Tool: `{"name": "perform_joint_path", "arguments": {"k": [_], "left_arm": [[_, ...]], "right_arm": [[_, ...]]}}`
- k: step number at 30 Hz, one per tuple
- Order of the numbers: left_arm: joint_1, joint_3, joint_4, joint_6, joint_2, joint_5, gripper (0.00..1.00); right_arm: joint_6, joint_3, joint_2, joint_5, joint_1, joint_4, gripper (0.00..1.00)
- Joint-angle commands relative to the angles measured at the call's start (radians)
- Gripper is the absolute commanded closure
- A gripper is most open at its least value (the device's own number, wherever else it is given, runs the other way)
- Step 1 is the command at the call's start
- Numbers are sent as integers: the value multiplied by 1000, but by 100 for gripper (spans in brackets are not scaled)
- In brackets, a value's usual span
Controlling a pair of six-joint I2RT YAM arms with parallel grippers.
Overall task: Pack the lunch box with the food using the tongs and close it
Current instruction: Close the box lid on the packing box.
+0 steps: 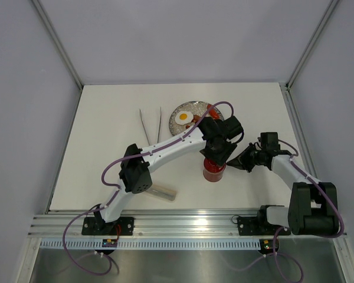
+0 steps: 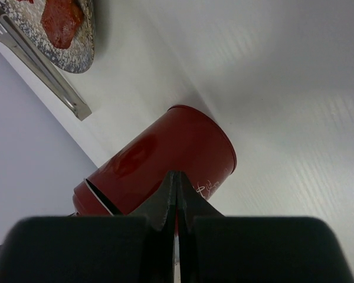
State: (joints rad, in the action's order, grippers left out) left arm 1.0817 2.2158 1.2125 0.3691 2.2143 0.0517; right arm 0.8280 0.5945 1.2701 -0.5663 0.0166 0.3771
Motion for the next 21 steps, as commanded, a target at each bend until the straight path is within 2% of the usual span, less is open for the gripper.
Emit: {"name": "perform_joint_path", "arguments": {"k": [1,21], "left_arm": [[1,18,-24,-6,-18,-9,96],[1,-33,-44,-6,-16,-36,97]], "right_arm": [[39,-4,8,-20,-39,-69,100],[62,-42,-17,-58,-70,-104,100]]}}
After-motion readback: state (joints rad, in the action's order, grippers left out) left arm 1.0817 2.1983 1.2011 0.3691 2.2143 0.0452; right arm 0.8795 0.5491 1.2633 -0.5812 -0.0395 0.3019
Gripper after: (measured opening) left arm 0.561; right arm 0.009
